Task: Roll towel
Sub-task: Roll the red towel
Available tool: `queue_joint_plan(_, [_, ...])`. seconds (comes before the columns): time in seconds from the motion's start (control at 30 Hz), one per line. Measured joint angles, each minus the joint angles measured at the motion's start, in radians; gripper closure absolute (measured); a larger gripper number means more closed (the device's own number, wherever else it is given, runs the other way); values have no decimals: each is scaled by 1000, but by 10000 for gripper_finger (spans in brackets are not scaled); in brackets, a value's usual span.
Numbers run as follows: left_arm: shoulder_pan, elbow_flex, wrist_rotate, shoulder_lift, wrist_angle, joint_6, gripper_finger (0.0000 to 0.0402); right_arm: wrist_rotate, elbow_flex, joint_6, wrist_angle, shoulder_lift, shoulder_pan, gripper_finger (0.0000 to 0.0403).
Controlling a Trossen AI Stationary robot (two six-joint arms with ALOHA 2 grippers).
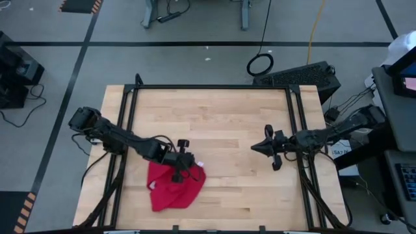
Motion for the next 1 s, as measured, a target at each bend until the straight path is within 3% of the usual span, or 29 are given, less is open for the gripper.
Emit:
queue_joint_plan(0.17, [29,97,-128,-1,-41,59,393,3,164,-77,-17,230,25,403])
queue_joint_plan(0.3, [54,164,-231,-1,-63,-1,393,37,308,-81,-125,407,30,392])
queue_joint_plan(0.43, [63,202,-256,-1,-70,-17,394,146,409,-85,-158,575,32,354])
queue_joint_plan(0.53, [63,225,-264,-2,-69,-8,394,169,464,-79,-166,669,29,312])
queue_joint_plan(0.63, [62,237,-264,-2,-66,-1,394,185,511,-96,-159,725,19,269])
queue_joint_plan(0.77, [61,238,-265,-2,-52,-1,394,282,555,-169,-161,760,14,222])
queue_joint_plan(1.0, [48,238,-265,-2,-64,-16,394,320,565,-176,-187,740,36,190])
